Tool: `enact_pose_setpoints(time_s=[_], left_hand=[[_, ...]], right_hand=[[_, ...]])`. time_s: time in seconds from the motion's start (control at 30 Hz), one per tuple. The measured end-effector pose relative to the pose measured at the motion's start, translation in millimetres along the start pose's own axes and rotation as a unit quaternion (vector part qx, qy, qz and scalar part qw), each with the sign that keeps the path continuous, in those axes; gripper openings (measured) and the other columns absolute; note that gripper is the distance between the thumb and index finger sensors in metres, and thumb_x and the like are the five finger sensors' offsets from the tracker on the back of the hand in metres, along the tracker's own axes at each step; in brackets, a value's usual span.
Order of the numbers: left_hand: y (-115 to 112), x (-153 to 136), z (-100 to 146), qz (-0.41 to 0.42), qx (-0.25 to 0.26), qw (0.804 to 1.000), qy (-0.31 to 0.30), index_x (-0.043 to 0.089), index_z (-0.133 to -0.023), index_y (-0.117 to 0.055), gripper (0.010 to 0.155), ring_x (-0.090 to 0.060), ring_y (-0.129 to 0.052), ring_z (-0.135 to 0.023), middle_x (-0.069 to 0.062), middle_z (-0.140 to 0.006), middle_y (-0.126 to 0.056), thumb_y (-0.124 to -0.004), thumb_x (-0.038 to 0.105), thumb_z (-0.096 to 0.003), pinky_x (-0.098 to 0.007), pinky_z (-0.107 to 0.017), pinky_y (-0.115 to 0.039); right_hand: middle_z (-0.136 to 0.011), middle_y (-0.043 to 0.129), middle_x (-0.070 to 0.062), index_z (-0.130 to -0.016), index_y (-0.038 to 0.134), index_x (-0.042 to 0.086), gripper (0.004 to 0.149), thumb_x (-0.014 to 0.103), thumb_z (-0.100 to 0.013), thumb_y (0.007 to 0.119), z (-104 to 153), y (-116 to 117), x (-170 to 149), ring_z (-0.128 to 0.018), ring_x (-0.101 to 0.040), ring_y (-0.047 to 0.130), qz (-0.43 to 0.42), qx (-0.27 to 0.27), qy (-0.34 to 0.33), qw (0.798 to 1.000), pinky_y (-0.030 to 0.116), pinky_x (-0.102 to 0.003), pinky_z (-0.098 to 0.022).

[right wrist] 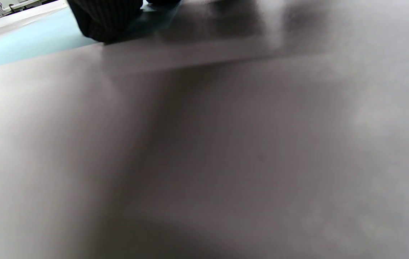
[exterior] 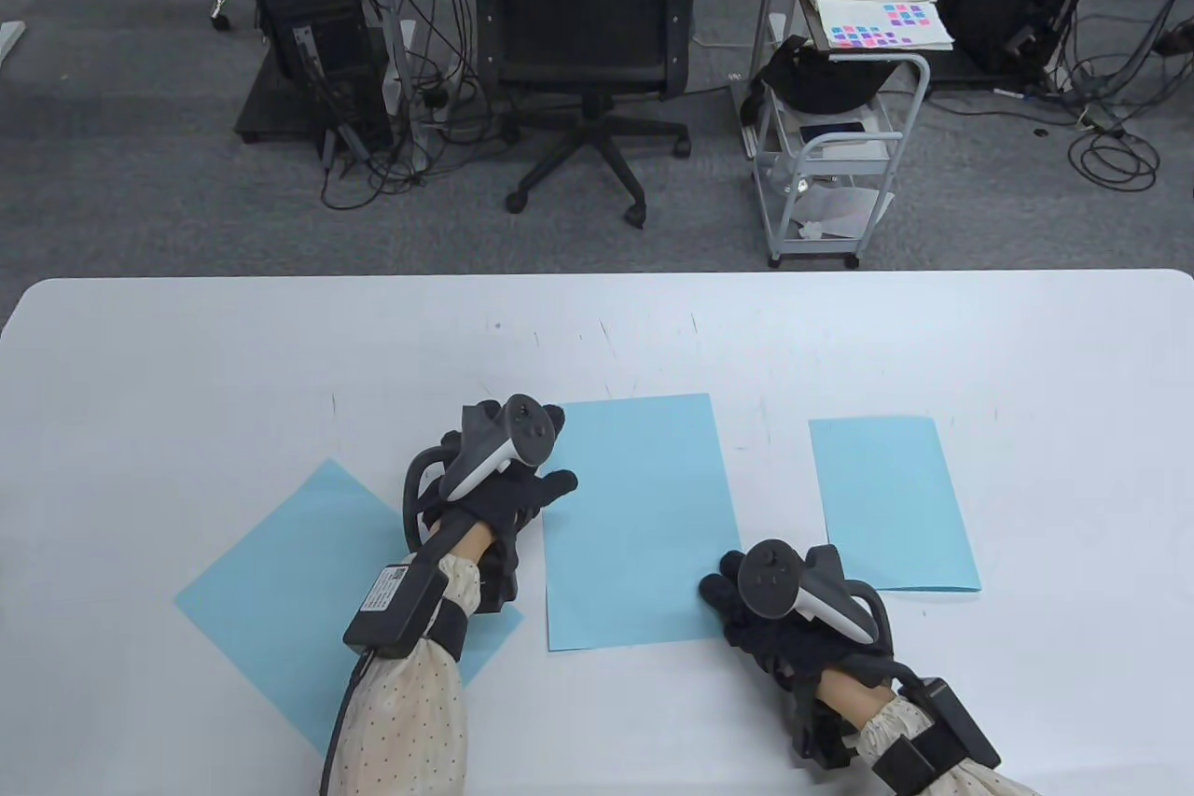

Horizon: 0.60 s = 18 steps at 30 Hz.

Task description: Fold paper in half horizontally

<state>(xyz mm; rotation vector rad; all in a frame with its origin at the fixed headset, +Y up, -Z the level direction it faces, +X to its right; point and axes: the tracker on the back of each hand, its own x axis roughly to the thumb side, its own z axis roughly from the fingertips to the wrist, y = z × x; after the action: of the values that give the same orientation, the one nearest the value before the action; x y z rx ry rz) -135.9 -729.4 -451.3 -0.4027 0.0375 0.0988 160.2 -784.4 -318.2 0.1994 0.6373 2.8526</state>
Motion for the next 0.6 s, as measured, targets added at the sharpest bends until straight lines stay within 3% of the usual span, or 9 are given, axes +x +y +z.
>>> enact_pose_setpoints(time_s=[0.23, 0.6], left_hand=[[-13.1, 1.5, -53.0, -0.02, -0.054, 0.996, 0.071, 0.053, -0.105, -0.016, 0.083, -0.017, -0.008, -0.117, 0.021, -0.121, -0.013, -0.061, 0.068, -0.0369, -0.055, -0.09, -0.025], [-30.6, -0.8, -85.3, -0.024, -0.095, 0.988, 0.122, 0.055, -0.104, -0.01, 0.082, -0.015, 0.006, -0.114, 0.023, -0.118, 0.0, -0.052, 0.071, -0.0354, -0.055, -0.09, -0.017]], right_hand=[[-0.116, 0.028, 0.021, -0.1, 0.045, 0.048, 0.056, 0.038, -0.05, 0.068, -0.1, 0.6, -0.6, -0.109, -0.026, 0.014, -0.005, 0.004, -0.002, 1.0, 0.015, -0.063, -0.075], [-0.115, 0.028, 0.021, -0.1, 0.046, 0.047, 0.056, 0.038, -0.05, 0.068, -0.4, 0.4, -1.0, -0.109, -0.026, 0.014, -0.009, 0.007, -0.002, 1.0, 0.015, -0.063, -0.075]])
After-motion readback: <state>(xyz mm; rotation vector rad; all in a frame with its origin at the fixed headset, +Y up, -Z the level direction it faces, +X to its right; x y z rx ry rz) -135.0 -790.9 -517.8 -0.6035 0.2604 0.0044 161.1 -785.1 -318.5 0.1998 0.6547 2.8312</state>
